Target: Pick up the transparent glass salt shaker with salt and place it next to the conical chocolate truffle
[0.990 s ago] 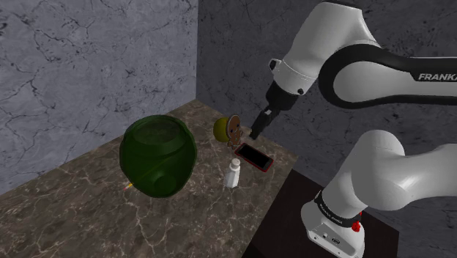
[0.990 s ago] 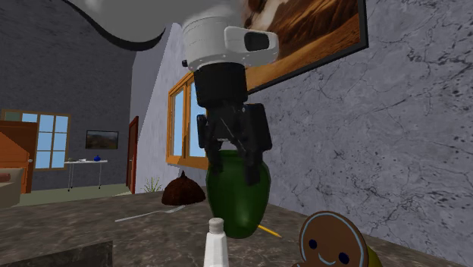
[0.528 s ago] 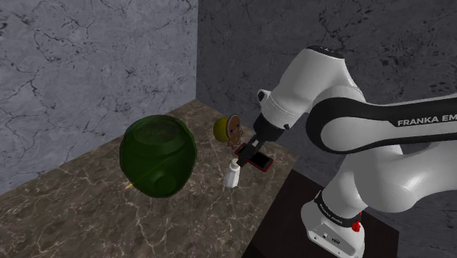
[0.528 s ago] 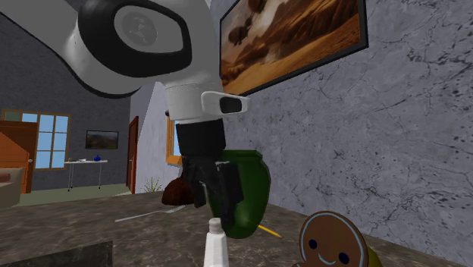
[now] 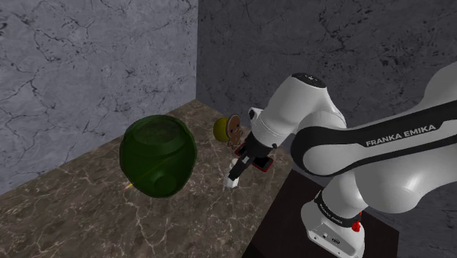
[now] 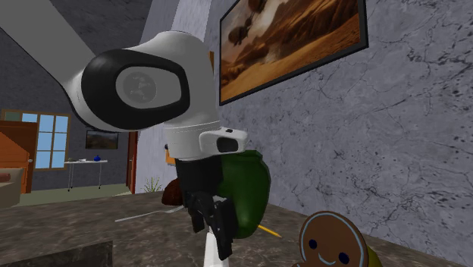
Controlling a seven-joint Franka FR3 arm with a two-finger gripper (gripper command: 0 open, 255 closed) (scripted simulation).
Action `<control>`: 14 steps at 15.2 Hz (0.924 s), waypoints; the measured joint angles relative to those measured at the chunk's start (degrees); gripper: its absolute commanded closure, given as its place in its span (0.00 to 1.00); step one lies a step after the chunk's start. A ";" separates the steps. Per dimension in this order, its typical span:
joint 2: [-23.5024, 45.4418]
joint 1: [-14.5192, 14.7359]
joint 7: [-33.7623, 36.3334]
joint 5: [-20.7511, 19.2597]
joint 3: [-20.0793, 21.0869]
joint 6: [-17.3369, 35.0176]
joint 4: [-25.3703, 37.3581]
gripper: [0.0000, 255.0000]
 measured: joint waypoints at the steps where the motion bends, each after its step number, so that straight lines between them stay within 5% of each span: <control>1: 0.94 0.07 0.01 0.20 0.20 0.94 0.03 0.00; 8: 2.06 0.20 -0.05 0.49 0.40 2.22 -0.07 0.00; 9: 2.06 0.20 -0.05 0.49 0.40 2.22 -0.07 1.00; 14: 2.06 0.18 -0.04 0.48 0.40 2.23 -0.05 1.00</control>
